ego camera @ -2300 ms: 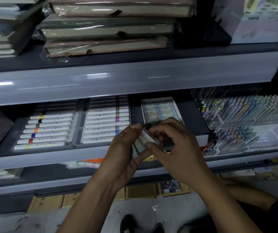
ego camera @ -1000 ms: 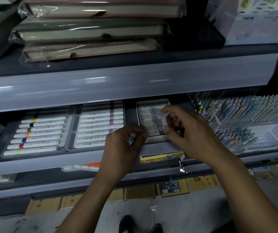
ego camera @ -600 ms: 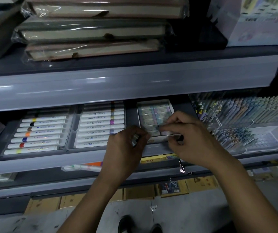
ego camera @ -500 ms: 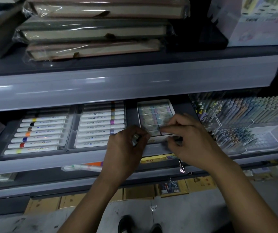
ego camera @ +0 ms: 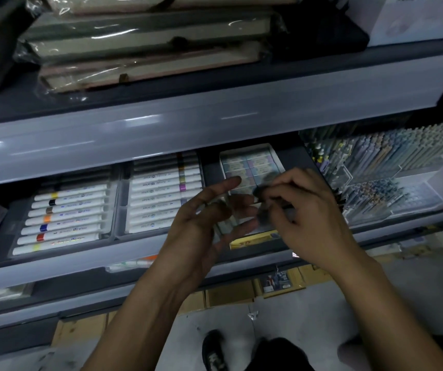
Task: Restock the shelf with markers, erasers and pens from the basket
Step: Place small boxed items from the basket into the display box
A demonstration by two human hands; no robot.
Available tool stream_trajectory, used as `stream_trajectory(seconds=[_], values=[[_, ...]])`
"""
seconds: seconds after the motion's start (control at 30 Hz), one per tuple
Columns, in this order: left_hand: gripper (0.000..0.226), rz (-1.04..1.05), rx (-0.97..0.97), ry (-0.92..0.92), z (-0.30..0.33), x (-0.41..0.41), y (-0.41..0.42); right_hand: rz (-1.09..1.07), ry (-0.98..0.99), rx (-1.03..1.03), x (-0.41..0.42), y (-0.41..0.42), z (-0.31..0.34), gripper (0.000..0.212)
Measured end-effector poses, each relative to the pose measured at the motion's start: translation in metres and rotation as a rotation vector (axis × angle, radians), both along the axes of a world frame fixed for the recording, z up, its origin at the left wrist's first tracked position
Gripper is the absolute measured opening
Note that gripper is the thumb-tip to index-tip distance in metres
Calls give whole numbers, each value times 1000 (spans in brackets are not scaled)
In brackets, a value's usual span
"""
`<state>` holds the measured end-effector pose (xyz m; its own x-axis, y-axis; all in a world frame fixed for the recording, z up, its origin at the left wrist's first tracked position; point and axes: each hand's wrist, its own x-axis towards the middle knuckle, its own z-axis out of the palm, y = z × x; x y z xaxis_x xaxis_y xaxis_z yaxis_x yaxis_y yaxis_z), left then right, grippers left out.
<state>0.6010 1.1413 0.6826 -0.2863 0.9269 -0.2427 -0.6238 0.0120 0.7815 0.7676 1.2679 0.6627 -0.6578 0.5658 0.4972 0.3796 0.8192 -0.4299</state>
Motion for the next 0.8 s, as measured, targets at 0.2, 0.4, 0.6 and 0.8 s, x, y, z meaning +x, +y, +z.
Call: stream_trajectory(seconds=[0.2, 0.4, 0.6, 0.8], values=[[39, 4, 57, -123, 4, 9, 0, 2, 183, -80, 1, -10, 2, 16], [28, 148, -35, -64, 6, 31, 9, 139, 228, -166, 10, -9, 18, 19], [22, 190, -61, -171, 8, 52, 20, 335, 29, -234, 21, 4, 16, 42], [33, 176, -21, -113, 3, 56, 22, 326, 99, -240, 24, 18, 12, 31]])
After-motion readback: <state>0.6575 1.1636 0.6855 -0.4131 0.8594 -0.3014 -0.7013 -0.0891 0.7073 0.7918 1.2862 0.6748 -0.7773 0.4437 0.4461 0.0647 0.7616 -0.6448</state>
